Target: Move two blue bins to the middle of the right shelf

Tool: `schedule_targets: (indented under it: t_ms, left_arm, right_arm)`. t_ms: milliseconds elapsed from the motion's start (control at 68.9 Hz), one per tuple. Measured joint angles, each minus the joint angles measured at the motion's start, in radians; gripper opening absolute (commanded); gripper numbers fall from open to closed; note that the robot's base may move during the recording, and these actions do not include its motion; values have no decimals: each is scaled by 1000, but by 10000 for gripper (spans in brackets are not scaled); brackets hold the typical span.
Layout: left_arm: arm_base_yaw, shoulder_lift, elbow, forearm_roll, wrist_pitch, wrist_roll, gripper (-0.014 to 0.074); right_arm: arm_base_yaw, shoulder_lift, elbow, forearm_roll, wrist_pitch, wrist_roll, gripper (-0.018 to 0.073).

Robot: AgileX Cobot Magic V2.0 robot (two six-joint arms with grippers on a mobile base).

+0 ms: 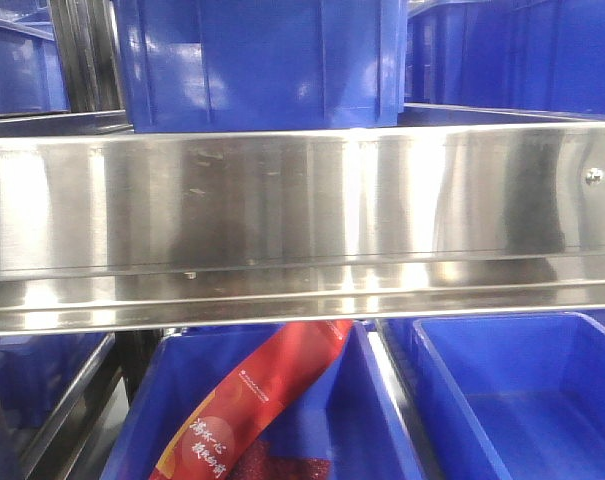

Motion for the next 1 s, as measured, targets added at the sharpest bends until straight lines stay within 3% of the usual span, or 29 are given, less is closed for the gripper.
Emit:
schedule_targets:
  t_ms: [1001]
  left_arm:
    - [0, 0, 2, -10, 2, 0, -111]
  right_arm:
    - [0, 16, 0, 0, 9, 0, -163]
